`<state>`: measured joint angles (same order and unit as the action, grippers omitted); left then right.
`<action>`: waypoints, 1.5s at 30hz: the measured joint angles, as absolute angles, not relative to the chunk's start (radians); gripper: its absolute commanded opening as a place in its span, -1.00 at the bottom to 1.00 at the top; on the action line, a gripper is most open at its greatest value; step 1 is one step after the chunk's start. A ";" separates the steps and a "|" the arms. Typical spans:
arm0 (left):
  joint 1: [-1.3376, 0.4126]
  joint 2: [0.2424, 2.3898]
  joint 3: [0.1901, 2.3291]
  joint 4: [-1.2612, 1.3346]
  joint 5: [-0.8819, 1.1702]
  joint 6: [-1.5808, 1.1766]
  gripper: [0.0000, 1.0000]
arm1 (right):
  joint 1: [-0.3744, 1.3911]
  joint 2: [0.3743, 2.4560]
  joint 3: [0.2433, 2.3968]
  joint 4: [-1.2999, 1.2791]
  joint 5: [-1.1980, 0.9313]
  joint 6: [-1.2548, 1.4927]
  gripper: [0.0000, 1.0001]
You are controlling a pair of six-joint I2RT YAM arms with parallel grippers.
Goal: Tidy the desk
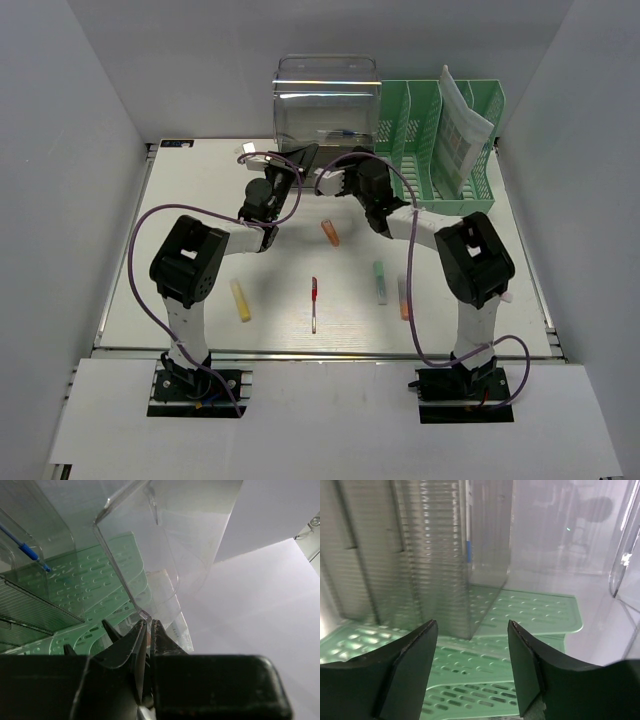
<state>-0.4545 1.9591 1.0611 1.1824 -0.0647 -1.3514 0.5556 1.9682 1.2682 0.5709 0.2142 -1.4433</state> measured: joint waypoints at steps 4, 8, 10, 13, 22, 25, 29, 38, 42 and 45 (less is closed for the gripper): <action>-0.455 1.959 1.061 1.182 -0.065 -1.351 -1.00 | 0.553 1.877 1.184 0.535 0.140 -1.390 0.17; -0.455 1.959 1.061 1.182 -0.065 -1.351 -1.00 | 0.552 1.765 1.098 0.519 0.068 -1.346 0.12; -0.455 1.959 1.061 1.182 -0.065 -1.351 -1.00 | 0.552 1.719 1.067 0.514 0.031 -1.319 0.11; -0.455 1.959 1.061 1.182 -0.065 -1.351 -1.00 | 0.552 1.665 1.049 0.450 -0.025 -1.281 0.02; -0.455 1.959 1.061 1.182 -0.066 -1.351 -1.00 | 0.544 1.509 1.079 -0.176 -0.456 -1.341 0.19; -0.455 1.959 1.061 1.181 -0.067 -1.351 -1.00 | 0.544 1.505 1.084 -0.405 -0.607 -1.511 0.26; -0.455 1.959 1.061 1.180 -0.068 -1.351 -1.00 | 0.565 1.513 1.085 -0.657 -0.729 -1.735 0.21; -0.455 1.959 1.061 1.180 -0.068 -1.351 -1.00 | 0.717 1.600 1.128 -0.807 -0.742 -1.852 0.02; -0.455 1.959 1.061 1.182 -0.069 -1.351 -1.00 | 0.796 1.655 1.160 -0.794 -0.688 -1.836 -0.04; -0.455 1.959 1.061 1.181 -0.069 -1.351 -1.00 | 0.851 1.687 1.171 -0.753 -0.633 -1.827 -0.01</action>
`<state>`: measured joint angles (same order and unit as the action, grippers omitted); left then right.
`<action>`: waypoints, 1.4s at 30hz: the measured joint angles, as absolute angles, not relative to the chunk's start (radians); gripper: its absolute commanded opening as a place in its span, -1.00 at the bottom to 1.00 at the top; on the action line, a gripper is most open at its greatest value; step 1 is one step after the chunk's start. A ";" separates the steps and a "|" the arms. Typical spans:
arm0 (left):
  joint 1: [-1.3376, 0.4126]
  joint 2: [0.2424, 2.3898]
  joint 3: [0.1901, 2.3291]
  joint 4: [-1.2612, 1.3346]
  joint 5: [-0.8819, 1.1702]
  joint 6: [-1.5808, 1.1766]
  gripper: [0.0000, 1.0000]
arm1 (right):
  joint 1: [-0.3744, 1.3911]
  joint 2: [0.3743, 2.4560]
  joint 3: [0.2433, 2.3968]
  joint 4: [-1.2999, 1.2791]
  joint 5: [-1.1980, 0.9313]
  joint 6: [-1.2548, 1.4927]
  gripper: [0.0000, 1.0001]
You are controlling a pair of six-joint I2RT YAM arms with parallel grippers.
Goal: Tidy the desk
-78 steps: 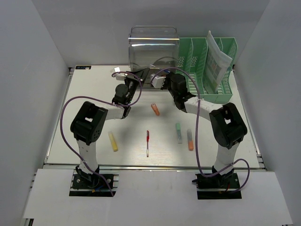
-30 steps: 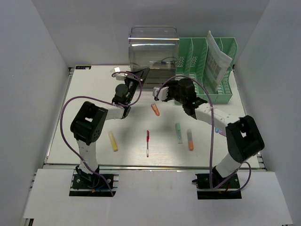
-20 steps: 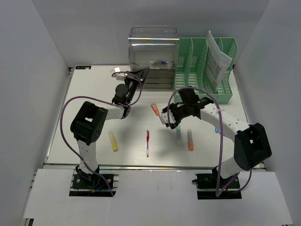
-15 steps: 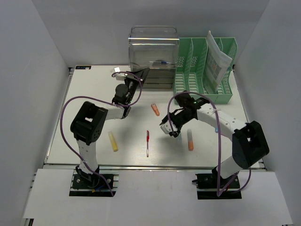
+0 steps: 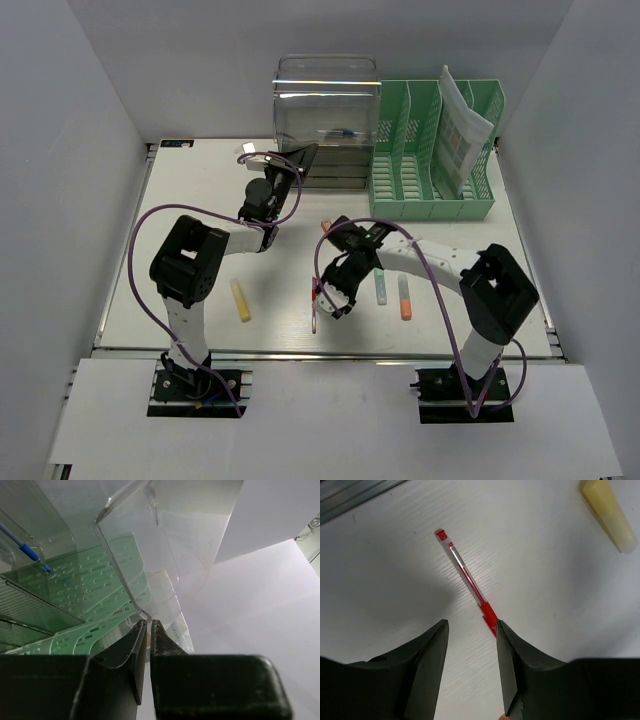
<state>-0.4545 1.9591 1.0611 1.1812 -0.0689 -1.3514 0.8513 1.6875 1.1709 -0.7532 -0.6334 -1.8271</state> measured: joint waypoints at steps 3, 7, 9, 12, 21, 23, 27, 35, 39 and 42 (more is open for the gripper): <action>-0.455 1.959 1.061 1.181 -0.069 -1.351 -1.00 | 0.902 1.718 1.185 -0.734 -0.566 -1.833 -0.03; -0.455 1.959 1.061 1.181 -0.069 -1.351 -1.00 | 0.957 1.787 1.254 -0.733 -0.497 -1.853 -0.01; -0.455 1.959 1.061 1.182 -0.069 -1.351 -1.00 | 0.976 1.794 1.256 -0.730 -0.463 -1.863 -0.02; -0.455 1.959 1.061 1.181 -0.068 -1.351 -1.00 | 0.996 1.814 1.272 -0.730 -0.399 -1.871 -0.04; -0.455 1.959 1.061 1.182 -0.068 -1.351 -1.00 | 0.997 1.893 1.315 -0.704 -0.238 -1.917 -0.04; -0.455 1.959 1.061 1.182 -0.068 -1.351 -1.00 | 0.996 1.911 1.323 -0.705 -0.216 -1.927 -0.04; -0.455 1.959 1.061 1.182 -0.068 -1.351 -1.00 | 0.995 1.938 1.331 -0.701 -0.195 -1.950 -0.03; -0.455 1.959 1.061 1.182 -0.068 -1.351 -1.00 | 0.995 1.964 1.369 -0.704 -0.174 -1.973 -0.04; -0.455 1.959 1.060 1.182 -0.068 -1.351 -1.00 | 0.995 1.972 1.380 -0.727 -0.175 -1.976 0.00; -0.455 1.959 1.059 1.182 -0.068 -1.351 -1.00 | 0.998 1.987 1.404 -0.765 -0.174 -1.980 -0.02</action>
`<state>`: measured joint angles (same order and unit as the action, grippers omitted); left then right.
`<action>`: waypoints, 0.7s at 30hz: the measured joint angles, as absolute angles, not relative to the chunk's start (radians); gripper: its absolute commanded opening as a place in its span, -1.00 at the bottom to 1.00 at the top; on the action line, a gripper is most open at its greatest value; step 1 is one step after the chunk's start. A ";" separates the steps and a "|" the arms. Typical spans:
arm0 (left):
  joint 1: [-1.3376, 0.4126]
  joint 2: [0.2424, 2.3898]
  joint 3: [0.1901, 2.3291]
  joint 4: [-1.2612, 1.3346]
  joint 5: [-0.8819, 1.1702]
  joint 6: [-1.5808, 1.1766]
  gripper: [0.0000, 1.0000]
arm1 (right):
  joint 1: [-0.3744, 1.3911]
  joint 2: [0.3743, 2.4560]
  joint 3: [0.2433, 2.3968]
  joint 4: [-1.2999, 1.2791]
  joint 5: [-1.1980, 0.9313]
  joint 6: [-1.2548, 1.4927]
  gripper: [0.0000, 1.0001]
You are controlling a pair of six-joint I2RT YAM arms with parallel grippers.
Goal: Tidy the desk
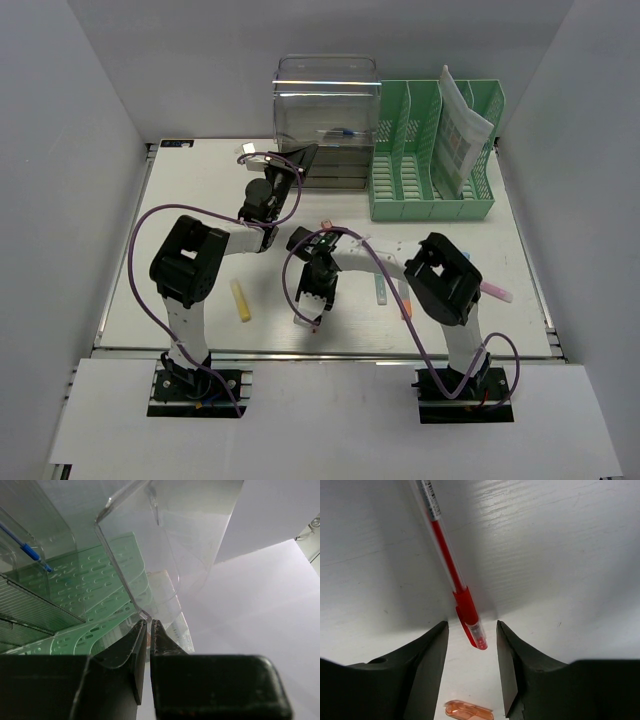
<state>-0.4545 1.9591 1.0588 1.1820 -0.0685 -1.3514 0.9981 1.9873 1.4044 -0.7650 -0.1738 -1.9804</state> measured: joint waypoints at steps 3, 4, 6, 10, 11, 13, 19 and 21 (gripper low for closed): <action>-0.455 1.959 1.058 1.183 -0.068 -1.351 -1.00 | 1.002 2.005 1.431 -0.801 -0.167 -1.983 -0.05; -0.455 1.959 1.057 1.182 -0.069 -1.351 -1.00 | 1.004 2.007 1.433 -0.808 -0.165 -1.984 -0.09; -0.455 1.959 1.056 1.183 -0.069 -1.351 -1.00 | 1.006 2.009 1.435 -0.823 -0.166 -1.988 -0.14; -0.455 1.959 1.055 1.184 -0.069 -1.351 -1.00 | 1.014 2.010 1.438 -0.857 -0.166 -1.992 -0.24; -0.454 1.959 1.055 1.184 -0.069 -1.351 -1.00 | 1.016 2.011 1.438 -0.864 -0.166 -1.993 -0.27; -0.454 1.959 1.055 1.183 -0.069 -1.351 -1.00 | 1.020 2.011 1.437 -0.874 -0.165 -1.994 -0.40; -0.450 1.959 1.055 1.183 -0.068 -1.351 -1.00 | 1.023 2.004 1.427 -0.884 -0.168 -1.997 -0.90; -0.448 1.959 1.055 1.183 -0.068 -1.351 -1.00 | 1.022 1.995 1.411 -0.869 -0.168 -1.997 -0.96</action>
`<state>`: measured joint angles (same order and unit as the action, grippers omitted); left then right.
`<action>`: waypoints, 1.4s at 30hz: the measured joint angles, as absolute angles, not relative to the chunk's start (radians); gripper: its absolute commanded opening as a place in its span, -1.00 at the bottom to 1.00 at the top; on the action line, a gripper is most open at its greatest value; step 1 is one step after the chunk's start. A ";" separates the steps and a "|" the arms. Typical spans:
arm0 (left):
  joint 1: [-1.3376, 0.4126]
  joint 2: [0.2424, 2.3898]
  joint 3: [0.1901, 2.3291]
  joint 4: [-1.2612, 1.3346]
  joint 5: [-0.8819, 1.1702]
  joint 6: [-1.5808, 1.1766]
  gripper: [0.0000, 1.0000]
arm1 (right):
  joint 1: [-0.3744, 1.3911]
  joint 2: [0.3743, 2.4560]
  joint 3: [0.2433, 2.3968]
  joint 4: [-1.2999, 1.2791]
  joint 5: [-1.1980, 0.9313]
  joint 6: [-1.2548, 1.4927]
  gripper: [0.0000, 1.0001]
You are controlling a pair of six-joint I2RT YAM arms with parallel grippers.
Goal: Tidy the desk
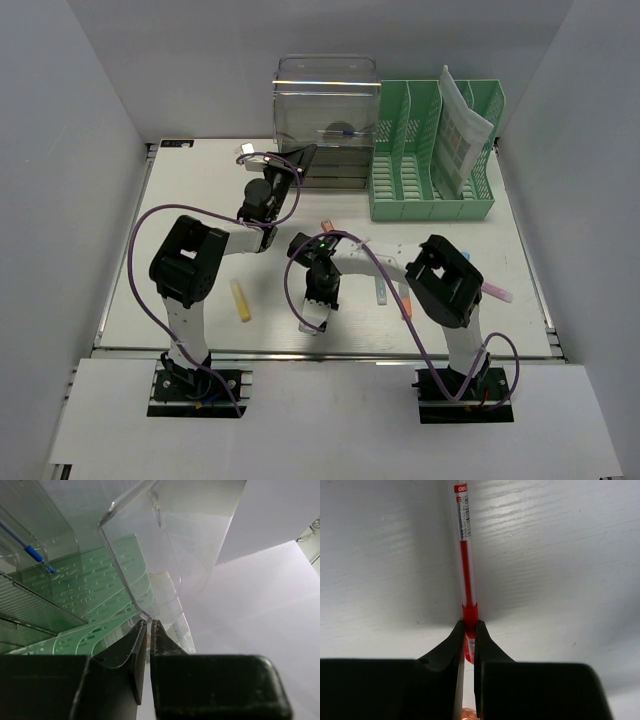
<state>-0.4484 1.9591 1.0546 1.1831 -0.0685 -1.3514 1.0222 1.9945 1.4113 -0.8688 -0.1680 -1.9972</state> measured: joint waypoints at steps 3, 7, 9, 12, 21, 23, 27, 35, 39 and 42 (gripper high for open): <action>-0.448 1.959 1.054 1.183 -0.068 -1.351 -1.00 | 1.022 1.975 1.382 -0.852 -0.175 -1.988 -1.00; -0.448 1.959 1.053 1.183 -0.068 -1.351 -1.00 | 1.010 1.944 1.343 -0.827 -0.198 -1.908 -1.00; -0.448 1.959 1.053 1.182 -0.068 -1.351 -1.00 | 0.998 1.912 1.301 -0.802 -0.219 -1.849 -1.00; -0.448 1.959 1.053 1.183 -0.068 -1.351 -1.00 | 0.965 1.846 1.221 -0.772 -0.241 -1.731 -1.00; -0.447 1.959 1.053 1.182 -0.068 -1.352 -1.00 | 0.775 1.637 1.179 -0.634 -0.255 -1.439 -1.00; -0.447 1.959 1.053 1.182 -0.068 -1.352 -1.00 | 0.731 1.608 1.179 -0.570 -0.232 -1.383 -1.00; -0.447 1.959 1.053 1.182 -0.068 -1.353 -1.00 | 0.662 1.568 1.141 -0.400 -0.176 -1.290 -1.00; -0.447 1.959 1.053 1.182 -0.068 -1.353 -1.00 | 0.614 1.549 1.077 -0.044 -0.050 -1.161 -1.00; -0.447 1.959 1.053 1.182 -0.068 -1.354 -1.00 | 0.616 1.567 1.077 0.131 0.007 -1.135 -1.00; -0.447 1.959 1.053 1.182 -0.068 -1.355 -1.00 | 0.617 1.621 1.102 0.218 0.041 -1.113 -1.00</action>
<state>-0.4469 1.9591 1.0534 1.1820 -0.0677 -1.3548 0.6167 1.6215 1.1015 0.2176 0.0410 -1.1133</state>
